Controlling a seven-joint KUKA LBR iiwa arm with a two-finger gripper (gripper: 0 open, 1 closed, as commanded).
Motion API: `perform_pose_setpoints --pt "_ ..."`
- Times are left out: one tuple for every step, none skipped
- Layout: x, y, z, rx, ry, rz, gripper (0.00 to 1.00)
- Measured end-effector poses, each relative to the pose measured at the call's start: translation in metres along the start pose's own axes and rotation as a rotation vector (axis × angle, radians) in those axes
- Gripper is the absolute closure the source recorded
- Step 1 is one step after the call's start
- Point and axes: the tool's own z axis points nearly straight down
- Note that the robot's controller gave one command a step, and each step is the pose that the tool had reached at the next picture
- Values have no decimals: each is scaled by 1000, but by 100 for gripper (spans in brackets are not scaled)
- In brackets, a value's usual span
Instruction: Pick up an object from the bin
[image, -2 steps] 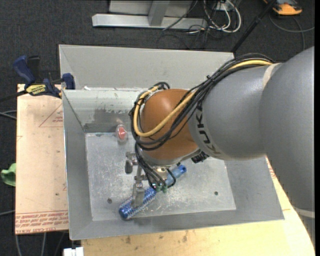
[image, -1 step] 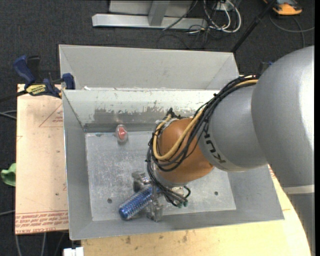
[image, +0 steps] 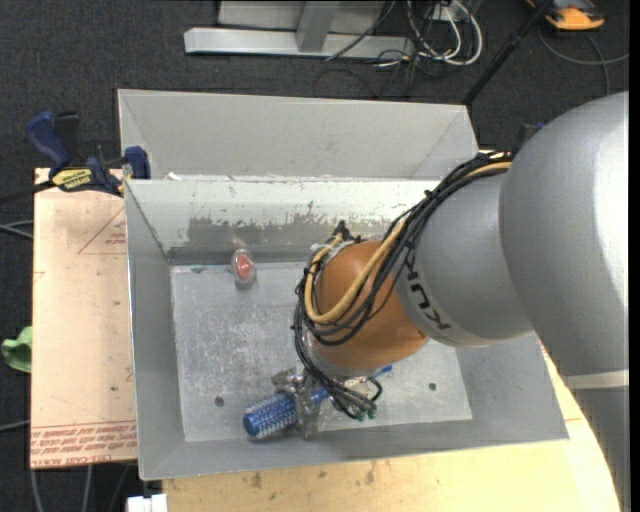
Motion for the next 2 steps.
perform_pose_setpoints --pt "-19 -31 -128 3 -10 37 100" --pt "11 -65 -234 2 -6 384 100"
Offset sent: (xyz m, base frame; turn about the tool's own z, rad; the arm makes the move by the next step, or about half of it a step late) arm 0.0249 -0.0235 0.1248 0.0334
